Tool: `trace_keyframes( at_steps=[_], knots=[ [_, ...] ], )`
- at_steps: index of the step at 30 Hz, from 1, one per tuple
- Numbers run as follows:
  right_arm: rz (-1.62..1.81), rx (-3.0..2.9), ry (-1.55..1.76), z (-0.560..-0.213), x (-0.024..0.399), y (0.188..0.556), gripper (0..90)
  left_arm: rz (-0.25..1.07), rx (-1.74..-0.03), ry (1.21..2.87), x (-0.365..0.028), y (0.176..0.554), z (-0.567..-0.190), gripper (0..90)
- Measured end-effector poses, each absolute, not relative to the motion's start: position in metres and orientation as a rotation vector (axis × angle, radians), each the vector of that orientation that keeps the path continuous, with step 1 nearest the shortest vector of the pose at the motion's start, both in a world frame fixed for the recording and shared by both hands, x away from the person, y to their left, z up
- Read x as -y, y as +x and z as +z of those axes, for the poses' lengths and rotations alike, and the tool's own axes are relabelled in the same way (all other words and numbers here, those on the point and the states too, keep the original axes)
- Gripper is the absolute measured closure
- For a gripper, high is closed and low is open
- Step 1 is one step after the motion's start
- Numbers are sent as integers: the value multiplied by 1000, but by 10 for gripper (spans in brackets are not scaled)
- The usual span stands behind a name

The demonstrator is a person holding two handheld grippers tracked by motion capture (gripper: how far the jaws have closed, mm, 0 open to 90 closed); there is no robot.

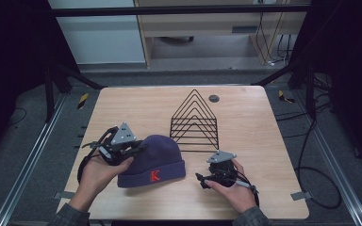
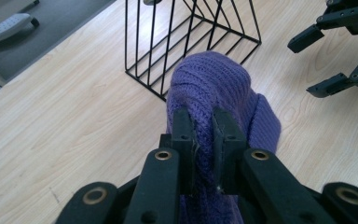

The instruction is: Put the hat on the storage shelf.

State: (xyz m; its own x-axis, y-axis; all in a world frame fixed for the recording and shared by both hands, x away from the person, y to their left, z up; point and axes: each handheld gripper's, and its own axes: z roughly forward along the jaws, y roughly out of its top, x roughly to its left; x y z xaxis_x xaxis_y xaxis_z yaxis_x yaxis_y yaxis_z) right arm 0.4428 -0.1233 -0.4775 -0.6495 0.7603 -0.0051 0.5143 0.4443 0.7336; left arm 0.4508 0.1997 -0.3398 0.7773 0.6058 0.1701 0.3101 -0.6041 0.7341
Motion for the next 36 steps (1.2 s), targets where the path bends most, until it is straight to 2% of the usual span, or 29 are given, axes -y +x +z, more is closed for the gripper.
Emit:
trace_keyframes(
  at_steps=[17,24,36],
  knots=[
    [1038,-2369,1078,-477,122,442,159,604,-668,2213,-222,451,-306,808],
    [1071,-2365,1039,-469,116,441,154,644,-628,2209,-229,448,-281,808],
    [1145,-2402,834,-416,75,451,304,668,-577,2191,-227,445,-251,807]
  ],
)
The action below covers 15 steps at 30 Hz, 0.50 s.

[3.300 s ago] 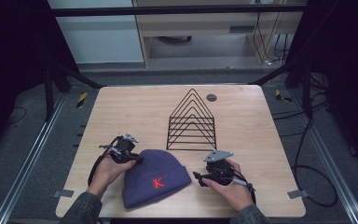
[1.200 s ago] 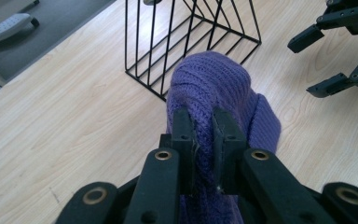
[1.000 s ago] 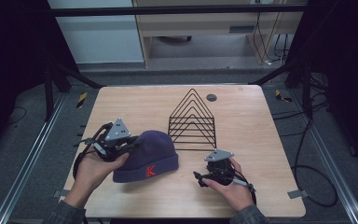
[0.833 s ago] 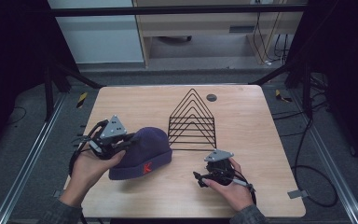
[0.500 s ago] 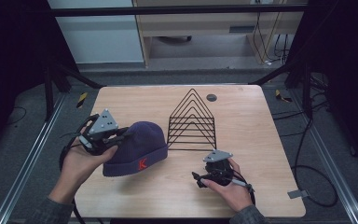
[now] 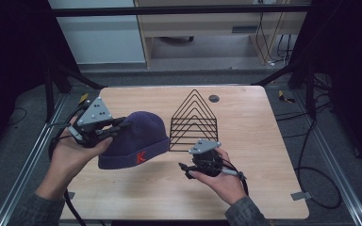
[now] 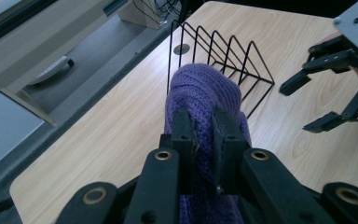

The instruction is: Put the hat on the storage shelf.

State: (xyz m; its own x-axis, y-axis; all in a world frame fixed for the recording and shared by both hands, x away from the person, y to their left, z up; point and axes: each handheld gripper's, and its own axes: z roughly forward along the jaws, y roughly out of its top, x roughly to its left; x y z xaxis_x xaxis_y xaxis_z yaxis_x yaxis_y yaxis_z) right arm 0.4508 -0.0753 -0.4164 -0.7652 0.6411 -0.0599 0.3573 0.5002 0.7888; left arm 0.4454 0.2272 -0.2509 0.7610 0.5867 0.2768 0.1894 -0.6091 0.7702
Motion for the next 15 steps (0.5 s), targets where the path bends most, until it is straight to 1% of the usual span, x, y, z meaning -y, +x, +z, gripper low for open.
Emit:
trace_keyframes(
  at_steps=[5,11,15],
  knots=[
    [1157,-2422,787,-400,62,461,318,658,-549,2188,-224,444,-245,807],
    [1164,-2442,732,-380,54,468,302,643,-511,2172,-223,441,-235,807],
    [1180,-2464,723,-372,50,476,298,634,-494,2163,-223,439,-230,807]
  ],
)
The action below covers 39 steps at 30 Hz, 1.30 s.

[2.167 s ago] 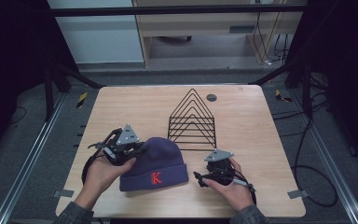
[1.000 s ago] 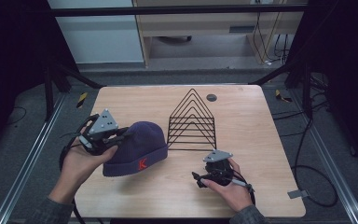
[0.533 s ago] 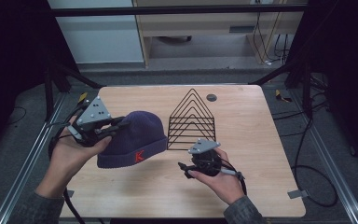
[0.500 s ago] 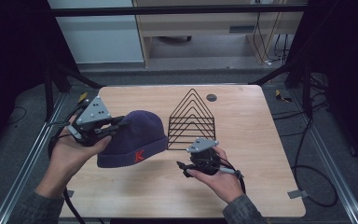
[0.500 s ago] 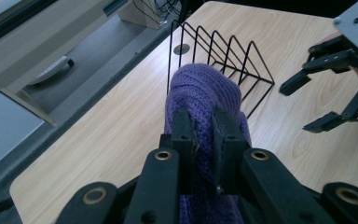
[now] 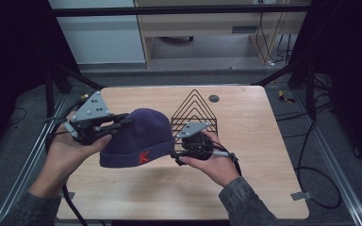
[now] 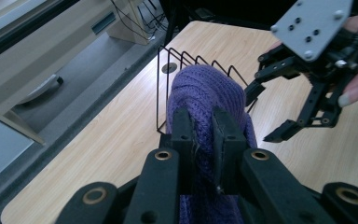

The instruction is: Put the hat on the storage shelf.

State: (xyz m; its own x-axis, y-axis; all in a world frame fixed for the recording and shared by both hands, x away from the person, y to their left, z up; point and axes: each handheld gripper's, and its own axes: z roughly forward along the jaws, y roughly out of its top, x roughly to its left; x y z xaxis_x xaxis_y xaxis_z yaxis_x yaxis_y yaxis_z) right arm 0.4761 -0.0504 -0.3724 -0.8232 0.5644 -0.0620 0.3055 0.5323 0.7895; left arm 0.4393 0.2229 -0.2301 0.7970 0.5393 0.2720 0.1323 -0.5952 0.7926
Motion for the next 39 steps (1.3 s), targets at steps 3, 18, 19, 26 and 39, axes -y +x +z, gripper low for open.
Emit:
trace_keyframes(
  at_steps=[3,18,19,26,39],
  knots=[
    [1195,-2486,718,-372,46,481,328,632,-488,2158,-223,440,-228,807],
    [1240,-2485,693,-352,56,485,733,647,-549,2103,-219,462,-213,805],
    [1240,-2474,700,-345,60,486,737,647,-550,2096,-219,464,-211,805],
    [1236,-2418,722,-316,80,495,745,651,-552,2047,-203,488,-188,804],
    [1193,-2332,813,-286,125,533,744,646,-504,2042,-157,543,-174,804]
  ],
)
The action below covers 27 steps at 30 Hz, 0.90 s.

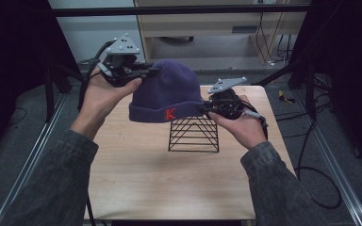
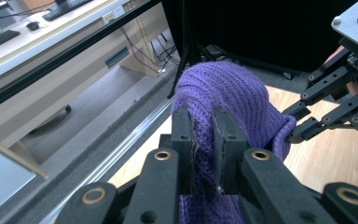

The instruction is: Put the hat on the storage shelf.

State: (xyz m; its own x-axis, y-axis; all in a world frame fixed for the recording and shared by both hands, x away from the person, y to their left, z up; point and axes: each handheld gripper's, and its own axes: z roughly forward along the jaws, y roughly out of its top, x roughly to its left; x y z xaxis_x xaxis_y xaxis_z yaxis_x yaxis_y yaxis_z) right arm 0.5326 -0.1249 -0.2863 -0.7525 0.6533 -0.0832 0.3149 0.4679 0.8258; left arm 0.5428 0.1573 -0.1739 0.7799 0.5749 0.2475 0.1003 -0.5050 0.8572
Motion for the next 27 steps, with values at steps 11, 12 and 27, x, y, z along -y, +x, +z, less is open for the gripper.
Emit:
trace_keyframes(
  at_steps=[11,12,27],
  knots=[
    [1139,-2293,910,-296,159,545,743,607,-472,2056,-115,579,-188,804],
    [1137,-2290,911,-297,162,545,743,598,-469,2058,-111,581,-190,803],
    [1109,-2303,974,-314,182,540,742,576,-460,2105,-93,586,-205,803]
  ],
)
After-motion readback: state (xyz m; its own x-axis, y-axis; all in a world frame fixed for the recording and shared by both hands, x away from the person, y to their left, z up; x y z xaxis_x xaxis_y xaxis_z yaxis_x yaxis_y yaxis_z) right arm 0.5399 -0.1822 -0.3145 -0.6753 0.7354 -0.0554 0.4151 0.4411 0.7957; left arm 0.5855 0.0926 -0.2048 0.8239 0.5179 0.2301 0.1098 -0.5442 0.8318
